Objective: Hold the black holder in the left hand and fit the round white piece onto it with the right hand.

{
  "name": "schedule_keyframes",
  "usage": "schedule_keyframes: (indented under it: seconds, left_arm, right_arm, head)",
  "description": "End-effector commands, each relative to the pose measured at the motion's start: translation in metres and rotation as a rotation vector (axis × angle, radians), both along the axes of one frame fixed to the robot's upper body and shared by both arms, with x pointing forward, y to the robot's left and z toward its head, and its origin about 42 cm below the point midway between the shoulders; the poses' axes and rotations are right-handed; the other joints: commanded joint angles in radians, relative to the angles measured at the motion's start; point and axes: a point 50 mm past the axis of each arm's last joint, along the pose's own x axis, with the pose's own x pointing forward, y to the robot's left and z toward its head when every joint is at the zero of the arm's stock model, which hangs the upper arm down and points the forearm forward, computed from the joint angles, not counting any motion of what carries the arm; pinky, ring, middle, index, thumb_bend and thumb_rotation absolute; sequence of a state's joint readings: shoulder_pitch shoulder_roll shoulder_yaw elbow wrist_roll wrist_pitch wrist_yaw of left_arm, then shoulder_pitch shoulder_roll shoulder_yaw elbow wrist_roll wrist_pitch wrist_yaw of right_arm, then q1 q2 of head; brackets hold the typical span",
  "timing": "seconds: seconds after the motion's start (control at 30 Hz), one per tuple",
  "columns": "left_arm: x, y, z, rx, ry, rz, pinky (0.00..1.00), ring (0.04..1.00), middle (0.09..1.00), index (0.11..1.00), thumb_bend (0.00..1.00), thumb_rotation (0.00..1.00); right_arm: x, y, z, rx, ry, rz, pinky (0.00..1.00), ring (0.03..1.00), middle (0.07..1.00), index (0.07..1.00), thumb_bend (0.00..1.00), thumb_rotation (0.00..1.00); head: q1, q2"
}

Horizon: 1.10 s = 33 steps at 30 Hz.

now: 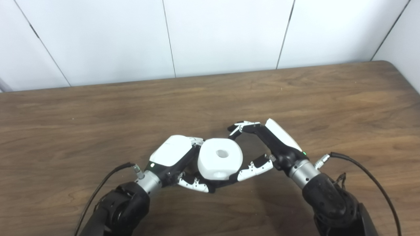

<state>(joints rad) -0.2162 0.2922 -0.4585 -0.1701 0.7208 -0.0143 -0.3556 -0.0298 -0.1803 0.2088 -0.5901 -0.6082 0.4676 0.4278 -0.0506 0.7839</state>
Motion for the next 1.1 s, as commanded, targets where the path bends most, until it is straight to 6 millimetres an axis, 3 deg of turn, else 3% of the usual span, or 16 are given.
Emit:
schedule_keyframes:
  seconds: [0.0, 1.07]
  left_arm:
    - [-0.0033, 0.0007, -0.0164, 0.039, 0.082, -0.015, 0.83, 0.840, 0.759, 0.484, 0.52, 0.05]
    - [-0.0020, -0.0018, -0.0160, 0.036, 0.084, -0.009, 0.83, 0.844, 0.760, 0.485, 0.52, 0.05]
  right_arm:
    - [0.0013, 0.0013, 0.0181, 0.013, -0.073, 0.003, 0.87, 0.902, 0.799, 0.481, 0.53, 0.14]
    - [-0.0016, 0.0082, 0.0117, 0.015, -0.037, 0.041, 0.89, 0.901, 0.793, 0.480, 0.53, 0.14]
  head:
    - [0.000, 0.001]
    - [0.006, 0.006]
